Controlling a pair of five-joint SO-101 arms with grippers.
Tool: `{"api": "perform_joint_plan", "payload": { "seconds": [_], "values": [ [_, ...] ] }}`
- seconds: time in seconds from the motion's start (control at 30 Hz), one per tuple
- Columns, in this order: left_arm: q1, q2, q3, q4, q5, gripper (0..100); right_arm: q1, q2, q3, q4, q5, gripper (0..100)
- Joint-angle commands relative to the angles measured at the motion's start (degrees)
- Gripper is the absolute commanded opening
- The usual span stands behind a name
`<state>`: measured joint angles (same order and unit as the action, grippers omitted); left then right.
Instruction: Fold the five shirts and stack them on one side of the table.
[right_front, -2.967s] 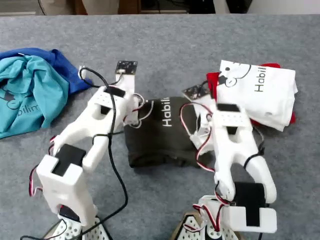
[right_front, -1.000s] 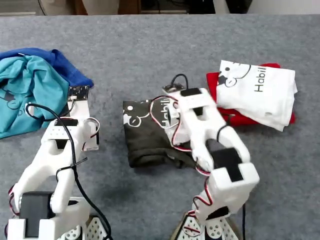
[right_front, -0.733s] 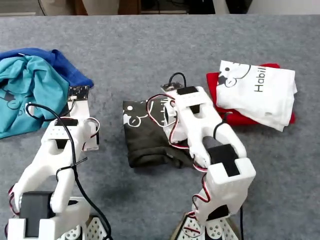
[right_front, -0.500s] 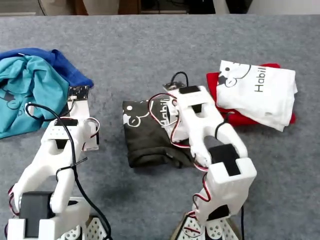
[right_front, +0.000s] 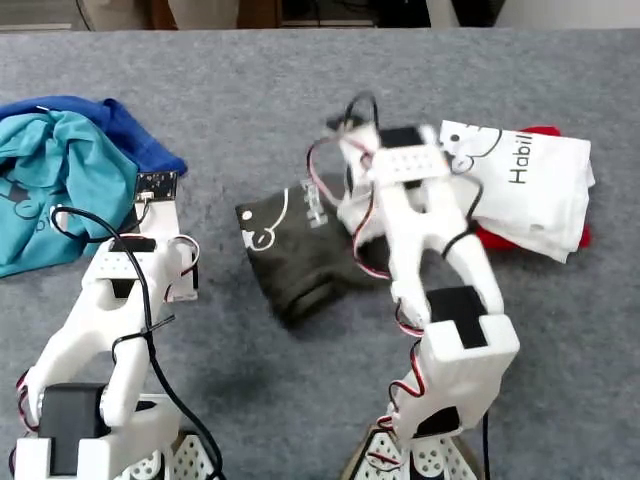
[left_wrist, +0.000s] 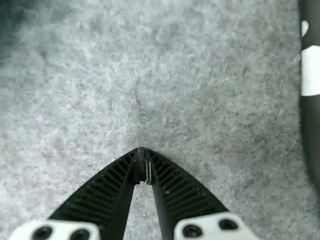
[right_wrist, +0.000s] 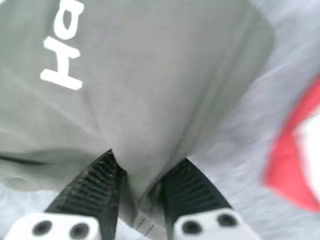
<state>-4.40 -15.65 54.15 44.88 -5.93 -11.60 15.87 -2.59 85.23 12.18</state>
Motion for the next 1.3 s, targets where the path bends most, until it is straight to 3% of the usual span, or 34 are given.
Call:
{"api": "perform_joint_plan", "payload": {
  "seconds": [0.0,0.3,0.53,0.73,1.27],
  "values": [
    [-0.4,-1.9,-0.3,-0.4,0.4,2,3.6,-3.6,-12.2,0.5,5.4,0.2],
    [-0.4,-1.9,-0.3,-0.3,0.4,2,18.9,7.1,-28.2,1.1,17.6,0.2],
    [-0.4,-1.9,-0.3,-0.3,0.4,2,30.8,12.9,-41.6,2.0,22.9,0.2],
    [-0.4,-1.9,-0.3,-0.3,0.4,2,35.5,15.7,-49.7,3.9,26.1,0.2],
    [0.5,-1.8,-0.7,-0.3,0.4,2,44.9,22.5,-49.7,5.1,27.6,0.2]
  ]
}}
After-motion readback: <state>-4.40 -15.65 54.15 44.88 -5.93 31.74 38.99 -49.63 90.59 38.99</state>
